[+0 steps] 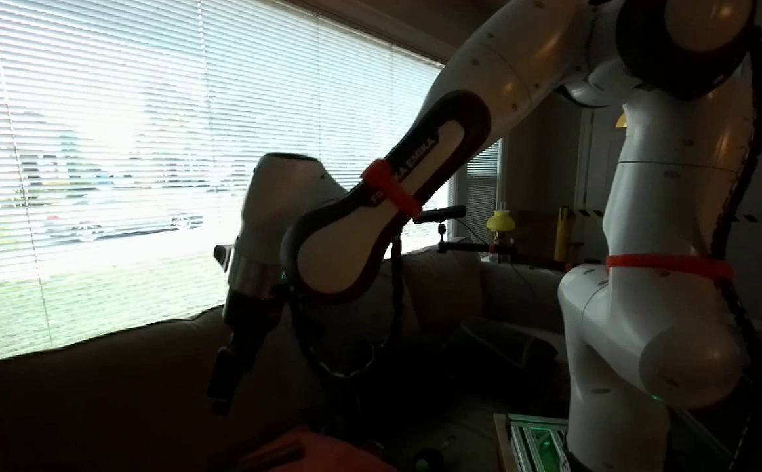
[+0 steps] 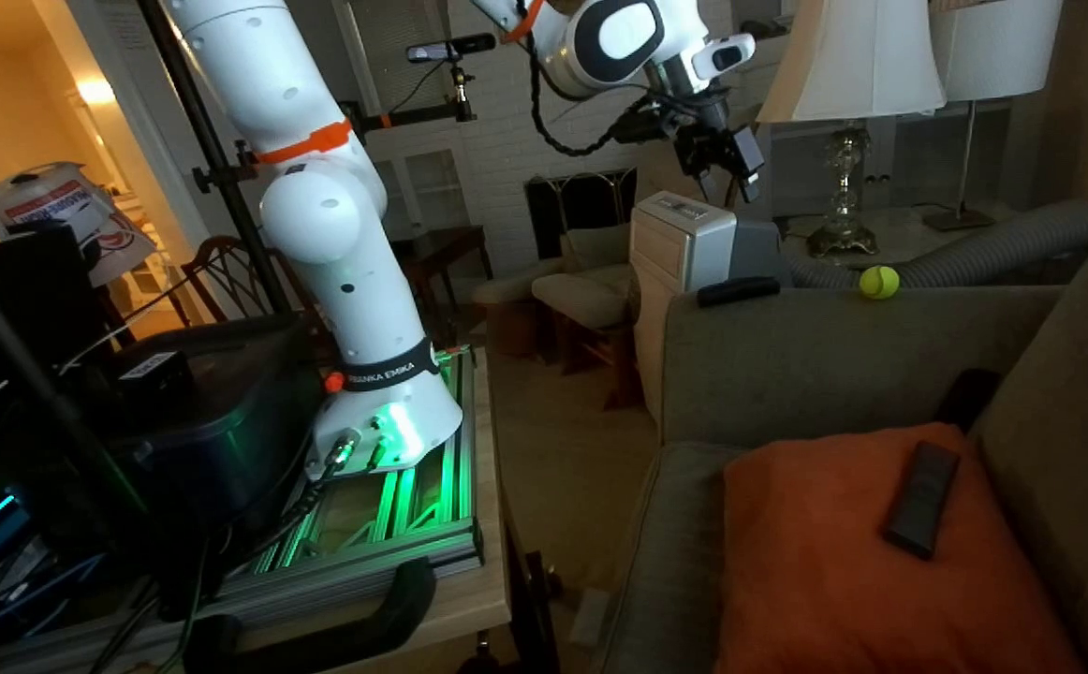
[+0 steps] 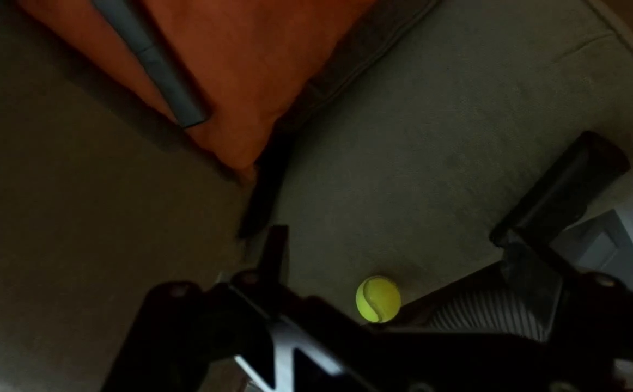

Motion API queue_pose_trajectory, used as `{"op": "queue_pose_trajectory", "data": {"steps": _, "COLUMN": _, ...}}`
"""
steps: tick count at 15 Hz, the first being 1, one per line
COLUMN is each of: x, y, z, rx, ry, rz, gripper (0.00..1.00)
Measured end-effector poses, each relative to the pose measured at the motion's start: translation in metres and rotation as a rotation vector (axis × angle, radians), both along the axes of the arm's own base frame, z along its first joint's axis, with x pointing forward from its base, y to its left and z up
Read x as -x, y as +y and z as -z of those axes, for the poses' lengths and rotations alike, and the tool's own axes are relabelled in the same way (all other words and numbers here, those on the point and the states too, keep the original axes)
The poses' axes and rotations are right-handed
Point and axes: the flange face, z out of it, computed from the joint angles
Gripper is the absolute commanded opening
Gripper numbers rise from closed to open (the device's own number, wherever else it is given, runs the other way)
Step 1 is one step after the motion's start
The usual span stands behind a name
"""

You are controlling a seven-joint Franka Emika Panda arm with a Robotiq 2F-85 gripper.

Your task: Take the black object off of the armrest and the place item on the couch and place them on the pillow

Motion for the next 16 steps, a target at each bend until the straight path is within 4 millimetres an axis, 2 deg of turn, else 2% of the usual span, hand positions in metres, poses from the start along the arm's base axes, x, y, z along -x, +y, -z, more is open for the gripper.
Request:
{"op": "queue_pose_trajectory", "data": {"steps": 3, "x": -0.019, "y": 0.043, "z": 0.04, "rx": -0.027, "ry": 0.046, "rz": 0.065, "gripper": 1.0}}
{"op": "queue_pose_trajectory", "data": {"steps": 9, "x": -0.06, "y": 0.121, "z": 0.077, "rx": -0.098, "ry": 0.074, "rz": 0.191, "gripper": 1.0}}
{"op": "queue_pose_trajectory", "data": {"steps": 11, "x": -0.067, "y": 0.131, "z": 0.083, "rx": -0.108, "ry": 0.08, "rz": 0.195, "gripper": 1.0}}
{"op": "queue_pose_trajectory", "data": {"steps": 16, "x": -0.071, "y": 0.128, "z": 0.084, "rx": -0.109, "ry": 0.079, "rz": 0.203, "gripper": 1.0}}
